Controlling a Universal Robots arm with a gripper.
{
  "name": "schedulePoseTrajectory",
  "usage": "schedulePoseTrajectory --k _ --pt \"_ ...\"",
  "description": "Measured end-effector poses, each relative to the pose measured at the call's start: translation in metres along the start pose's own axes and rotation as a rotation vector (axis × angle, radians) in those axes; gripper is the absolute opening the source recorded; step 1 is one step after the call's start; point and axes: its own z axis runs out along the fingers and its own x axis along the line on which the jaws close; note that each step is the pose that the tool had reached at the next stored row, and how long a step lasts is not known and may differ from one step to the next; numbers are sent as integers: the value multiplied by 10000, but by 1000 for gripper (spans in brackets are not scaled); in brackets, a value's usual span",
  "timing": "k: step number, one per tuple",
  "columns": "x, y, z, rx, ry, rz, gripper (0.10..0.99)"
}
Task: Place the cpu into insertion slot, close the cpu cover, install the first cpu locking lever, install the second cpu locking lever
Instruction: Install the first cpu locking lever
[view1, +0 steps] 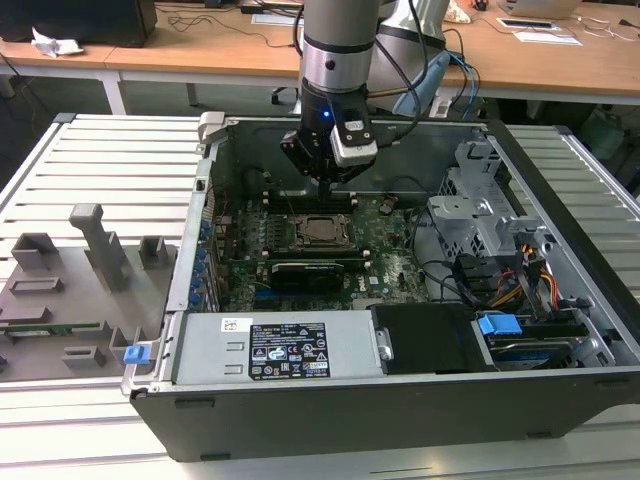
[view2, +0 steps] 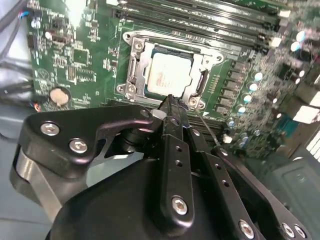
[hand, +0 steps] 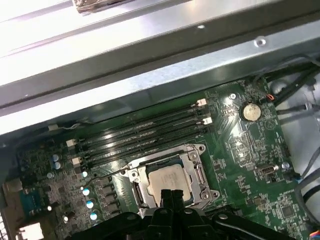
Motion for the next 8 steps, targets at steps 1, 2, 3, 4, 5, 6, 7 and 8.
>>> schedulePoseTrajectory --k 1,2,3,4,5,6,7,8 --pt "0 0 1 -1 6 -245 106" --pt "0 0 1 -3 10 -430 106" --pt "0 0 2 -4 16 -664 106" --pt "0 0 2 -4 21 -855 106" --pt "0 0 2 -5 26 -1068 106" --pt "0 0 2 -6 31 -1242 106" --pt "0 0 3 -8 38 -1553 106" --pt "0 0 4 -9 45 -1836 106"
